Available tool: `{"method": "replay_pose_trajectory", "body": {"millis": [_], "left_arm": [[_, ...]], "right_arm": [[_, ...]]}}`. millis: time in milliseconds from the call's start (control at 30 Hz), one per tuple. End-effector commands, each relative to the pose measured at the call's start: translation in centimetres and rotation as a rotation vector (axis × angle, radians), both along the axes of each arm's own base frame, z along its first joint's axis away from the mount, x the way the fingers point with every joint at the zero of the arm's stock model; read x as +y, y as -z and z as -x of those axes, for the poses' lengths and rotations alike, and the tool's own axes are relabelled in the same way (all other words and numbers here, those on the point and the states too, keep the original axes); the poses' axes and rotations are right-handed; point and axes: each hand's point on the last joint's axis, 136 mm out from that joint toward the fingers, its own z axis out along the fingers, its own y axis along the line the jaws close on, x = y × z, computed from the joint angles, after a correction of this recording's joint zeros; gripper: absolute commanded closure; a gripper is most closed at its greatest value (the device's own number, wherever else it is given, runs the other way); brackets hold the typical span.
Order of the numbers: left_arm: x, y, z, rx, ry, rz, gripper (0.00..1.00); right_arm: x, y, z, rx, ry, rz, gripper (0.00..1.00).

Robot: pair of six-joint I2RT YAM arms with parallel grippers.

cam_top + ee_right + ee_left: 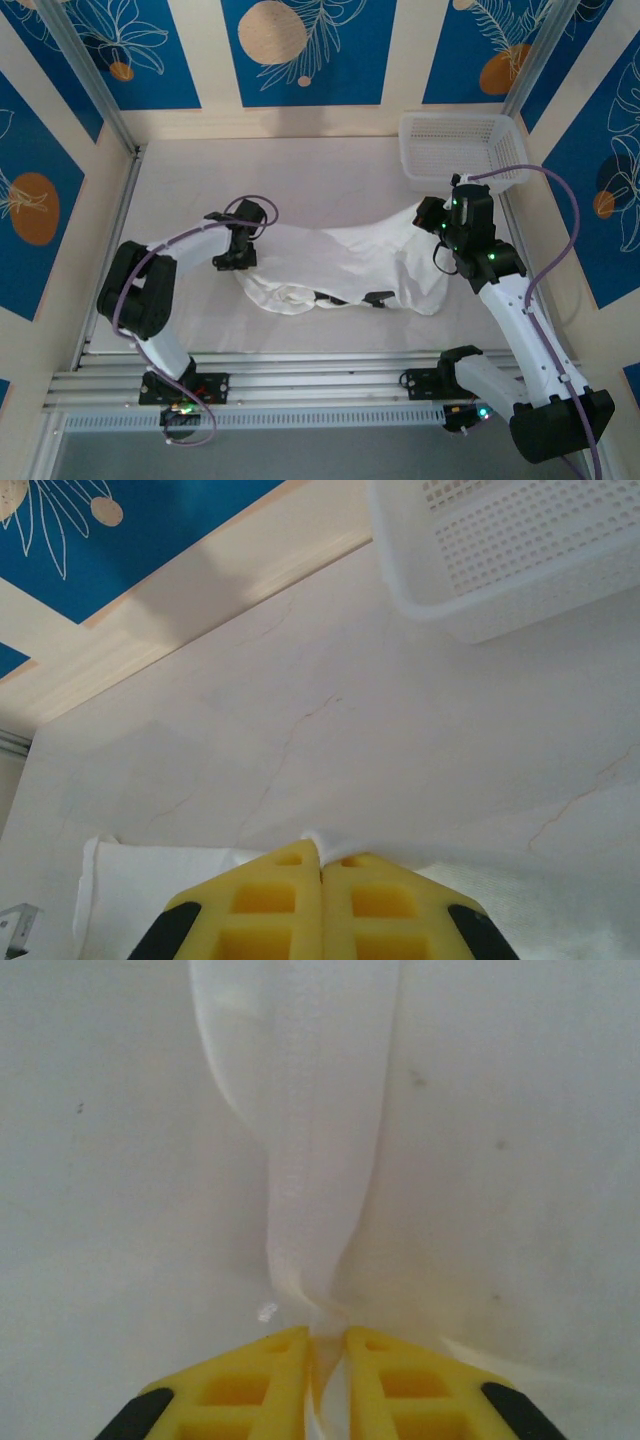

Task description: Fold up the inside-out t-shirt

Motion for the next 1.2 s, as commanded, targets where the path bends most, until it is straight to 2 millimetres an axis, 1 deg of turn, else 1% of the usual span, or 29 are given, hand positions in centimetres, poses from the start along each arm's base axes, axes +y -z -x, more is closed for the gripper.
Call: {"method": "replay_pose_trajectory", "body": {"millis": [0,67,100,167,200,267,433,533,600,667,733,767,800,833,867,900,933,967,1000,1067,1100,1167], "left_arm": [[1.7,-0.5,0.5,0.000,-0.018,-0.038,0.87],[1.7,-0.2,0.5,0.000,-0.023,-0.031,0.86],[1.6,-0.1,0.4,-0.002,-0.021,-0.020,0.83],[1.3,0.1,0.0,-0.012,-0.018,-0.002,0.70],[1.1,0.2,-0.3,-0.018,-0.016,0.009,0.66],[1.0,0.4,-0.7,-0.019,-0.027,0.032,0.66],[1.6,0.5,-1.2,-0.023,-0.046,0.028,0.79],[2.0,0.3,-1.2,-0.029,-0.054,0.032,0.89],[1.9,0.2,-1.3,-0.030,-0.057,0.058,1.00],[1.9,-0.5,-1.3,-0.042,-0.061,0.083,1.00],[1.5,-2.5,-1.6,-0.084,-0.062,0.134,1.00],[1.2,-4.5,-1.9,-0.126,-0.063,0.171,1.00],[1.1,-7.4,-2.4,-0.188,-0.063,0.210,1.00],[1.2,-10.4,-2.9,-0.257,-0.069,0.247,1.00],[1.5,-14.7,-3.6,-0.359,-0.076,0.293,1.00],[2.2,-19.4,-4.0,-0.470,-0.089,0.340,1.00],[3.0,-23.8,-4.3,-0.573,-0.100,0.380,1.00],[4.2,-28.9,-4.3,-0.693,-0.118,0.419,1.00],[5.5,-33.6,-3.8,-0.801,-0.127,0.444,1.00],[7.2,-41.4,-2.2,-0.971,-0.117,0.450,1.00],[7.9,-44.4,-1.1,-1.032,-0.117,0.446,1.00],[8.6,-48.5,1.0,-1.125,-0.106,0.444,1.00]], "right_arm": [[0.0,-0.5,0.0,-0.017,-0.005,0.020,1.00],[0.0,-0.6,0.1,-0.017,-0.005,0.024,1.00],[0.0,-0.5,0.1,-0.017,-0.005,0.026,1.00],[0.0,-0.6,0.1,-0.018,-0.005,0.025,1.00],[0.0,-0.6,0.0,-0.018,-0.005,0.024,1.00],[0.2,-0.6,0.0,-0.019,-0.009,0.020,1.00],[0.4,-0.6,0.1,-0.017,-0.017,0.025,1.00],[0.3,-0.7,0.1,-0.019,-0.015,0.029,1.00],[0.4,-0.8,0.0,-0.022,-0.016,0.025,1.00],[0.6,-1.1,0.0,-0.023,-0.018,0.021,1.00],[0.7,-1.9,0.1,-0.038,-0.018,0.007,1.00],[0.9,-2.6,0.1,-0.048,-0.022,-0.011,1.00],[1.2,-4.1,0.1,-0.075,-0.031,-0.038,1.00],[1.5,-6.1,0.1,-0.114,-0.042,-0.063,1.00],[1.8,-8.9,0.1,-0.172,-0.055,-0.094,1.00],[1.9,-12.2,0.2,-0.243,-0.059,-0.120,1.00],[1.6,-15.5,0.4,-0.318,-0.057,-0.136,1.00],[0.9,-19.5,0.9,-0.404,-0.034,-0.150,1.00],[-0.1,-23.2,1.7,-0.485,0.000,-0.164,1.00],[-2.1,-29.3,3.9,-0.631,0.069,-0.188,1.00],[-3.0,-31.6,5.3,-0.697,0.103,-0.208,1.00],[-4.1,-34.5,7.8,-0.796,0.131,-0.257,1.00]]}}
